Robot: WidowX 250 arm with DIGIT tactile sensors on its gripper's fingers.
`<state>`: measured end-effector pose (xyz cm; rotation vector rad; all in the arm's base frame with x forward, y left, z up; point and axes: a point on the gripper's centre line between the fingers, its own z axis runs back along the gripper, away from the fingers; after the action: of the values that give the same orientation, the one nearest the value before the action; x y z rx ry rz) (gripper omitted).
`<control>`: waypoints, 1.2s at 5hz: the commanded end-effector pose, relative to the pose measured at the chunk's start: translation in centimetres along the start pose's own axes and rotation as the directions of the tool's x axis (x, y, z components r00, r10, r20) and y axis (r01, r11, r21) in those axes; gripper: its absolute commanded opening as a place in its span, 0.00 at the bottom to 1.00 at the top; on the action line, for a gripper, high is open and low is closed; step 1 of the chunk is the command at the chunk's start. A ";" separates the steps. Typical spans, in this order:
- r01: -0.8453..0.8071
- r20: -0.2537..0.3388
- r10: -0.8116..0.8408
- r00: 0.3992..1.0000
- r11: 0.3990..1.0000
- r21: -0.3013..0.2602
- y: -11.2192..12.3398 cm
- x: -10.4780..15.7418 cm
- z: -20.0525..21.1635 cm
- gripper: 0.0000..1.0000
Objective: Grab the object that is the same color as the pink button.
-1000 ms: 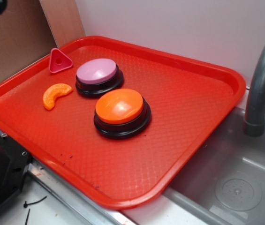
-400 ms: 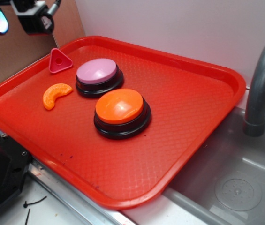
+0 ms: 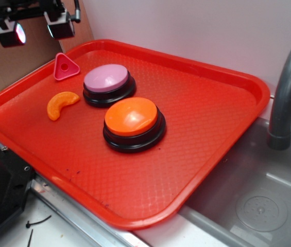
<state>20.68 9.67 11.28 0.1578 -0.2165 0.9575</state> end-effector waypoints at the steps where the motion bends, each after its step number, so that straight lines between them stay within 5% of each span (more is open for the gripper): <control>1: -0.212 0.070 0.211 0.975 0.977 0.008 2.1 6.0 -2.3 1.00; 3: -0.372 0.091 0.369 0.925 0.928 0.018 2.1 8.5 -5.1 1.00; 5: -0.429 0.004 0.430 0.903 0.901 0.054 1.1 8.8 -8.2 1.00; 6: -0.403 -0.095 0.407 0.909 0.913 0.057 0.7 8.0 -9.6 1.00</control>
<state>26.18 16.88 2.18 0.0995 -0.0679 1.3597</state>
